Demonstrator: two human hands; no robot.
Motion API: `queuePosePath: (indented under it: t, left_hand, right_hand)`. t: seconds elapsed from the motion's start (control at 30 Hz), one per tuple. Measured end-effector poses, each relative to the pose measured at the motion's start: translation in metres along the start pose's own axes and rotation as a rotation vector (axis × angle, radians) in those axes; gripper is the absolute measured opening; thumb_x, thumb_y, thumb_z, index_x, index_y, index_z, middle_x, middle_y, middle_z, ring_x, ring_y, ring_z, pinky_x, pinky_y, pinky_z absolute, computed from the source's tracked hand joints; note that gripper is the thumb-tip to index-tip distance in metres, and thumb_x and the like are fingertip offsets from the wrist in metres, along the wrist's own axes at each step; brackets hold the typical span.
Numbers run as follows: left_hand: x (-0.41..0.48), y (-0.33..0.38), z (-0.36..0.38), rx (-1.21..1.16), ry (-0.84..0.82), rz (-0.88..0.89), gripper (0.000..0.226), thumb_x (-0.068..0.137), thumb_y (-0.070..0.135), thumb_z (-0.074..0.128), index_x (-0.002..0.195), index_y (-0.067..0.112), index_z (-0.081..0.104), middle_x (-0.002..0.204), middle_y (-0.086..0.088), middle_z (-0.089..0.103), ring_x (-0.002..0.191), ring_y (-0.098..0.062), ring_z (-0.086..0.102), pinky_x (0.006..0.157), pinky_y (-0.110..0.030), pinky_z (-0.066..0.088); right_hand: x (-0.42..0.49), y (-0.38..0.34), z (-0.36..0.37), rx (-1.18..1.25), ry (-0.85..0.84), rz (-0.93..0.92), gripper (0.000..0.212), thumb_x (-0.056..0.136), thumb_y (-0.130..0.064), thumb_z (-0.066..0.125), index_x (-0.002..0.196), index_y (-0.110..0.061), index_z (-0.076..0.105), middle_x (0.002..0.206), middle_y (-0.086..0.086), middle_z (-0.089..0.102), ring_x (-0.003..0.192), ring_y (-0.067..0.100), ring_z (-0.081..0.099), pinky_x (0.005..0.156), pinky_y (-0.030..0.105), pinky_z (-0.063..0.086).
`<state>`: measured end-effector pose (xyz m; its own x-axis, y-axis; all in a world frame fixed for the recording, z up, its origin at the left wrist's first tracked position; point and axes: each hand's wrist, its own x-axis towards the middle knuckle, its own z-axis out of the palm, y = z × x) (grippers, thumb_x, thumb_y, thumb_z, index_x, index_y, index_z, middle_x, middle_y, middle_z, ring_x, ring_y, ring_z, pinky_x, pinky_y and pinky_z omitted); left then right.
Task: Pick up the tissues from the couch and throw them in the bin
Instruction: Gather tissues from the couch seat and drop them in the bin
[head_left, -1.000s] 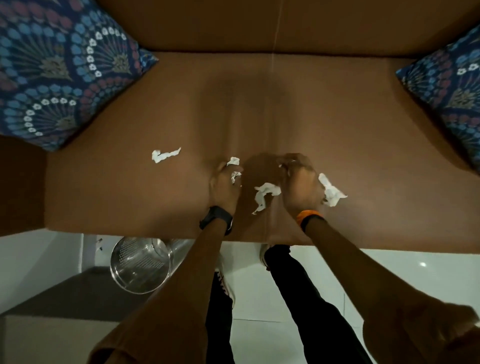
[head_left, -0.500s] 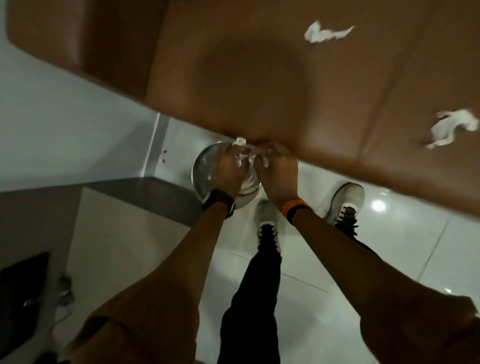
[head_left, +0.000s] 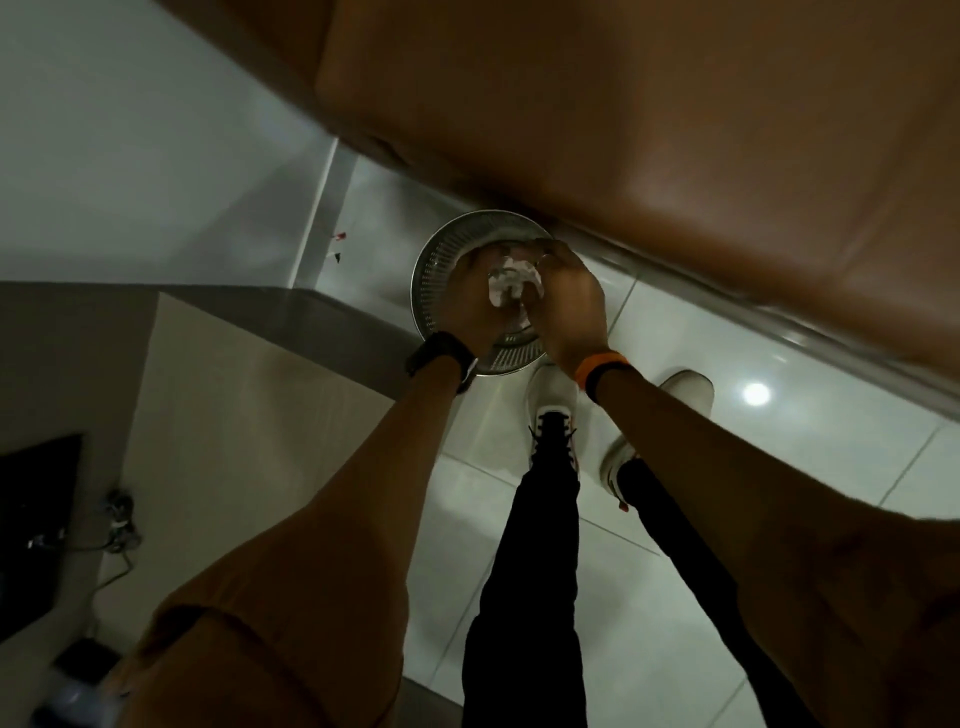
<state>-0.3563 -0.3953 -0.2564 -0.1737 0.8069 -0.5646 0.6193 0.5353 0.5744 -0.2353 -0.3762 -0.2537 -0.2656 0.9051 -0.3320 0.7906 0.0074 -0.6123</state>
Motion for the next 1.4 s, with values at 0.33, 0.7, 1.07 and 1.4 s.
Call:
queuePosePath:
  t: [0.33,0.7,1.07,1.4]
  left_hand:
    - [-0.006,0.162,-0.001,0.151,0.264,0.530,0.034,0.088,0.016,0.065,0.122,0.015,0.064,0.132,-0.014,0.053,0.121,-0.031,0.052,0.093,-0.043,0.055]
    - [0.088,0.280,0.042,0.369,0.172,0.578,0.045,0.098,-0.005,0.043,0.143,0.001,0.042,0.152,-0.022,0.038,0.141,-0.033,0.037,0.121,-0.036,0.029]
    - [0.049,0.340,0.121,0.092,0.030,0.508,0.039,0.085,-0.010,0.057,0.118,0.009,0.059,0.087,-0.005,0.055,0.075,-0.015,0.054,0.077,-0.028,0.050]
    - [0.032,0.362,0.149,0.463,0.426,0.524,0.053,0.077,0.004,0.060,0.123,0.032,0.056,0.137,-0.009,0.046,0.113,-0.029,0.050,0.091,-0.036,0.044]
  right_hand:
    - [-0.041,0.063,-0.151,0.002,0.695,0.111,0.040,0.085,-0.006,0.060,0.113,-0.034,0.061,0.136,0.012,0.059,0.125,0.032,0.053,0.099,0.041,0.042]
    - [-0.040,0.166,-0.233,-0.132,0.591,0.342,0.028,0.086,0.007,0.058,0.106,-0.001,0.076,0.116,0.022,0.071,0.113,0.044,0.062,0.094,0.051,0.055]
    - [-0.055,0.219,-0.281,-0.061,0.341,0.301,0.027,0.097,-0.008,0.061,0.121,-0.006,0.072,0.137,0.014,0.063,0.115,0.034,0.065,0.086,0.045,0.059]
    - [-0.081,0.261,-0.330,-0.138,0.753,0.584,0.016,0.087,-0.013,0.068,0.096,-0.006,0.079,0.137,0.010,0.065,0.124,0.039,0.056,0.090,0.048,0.052]
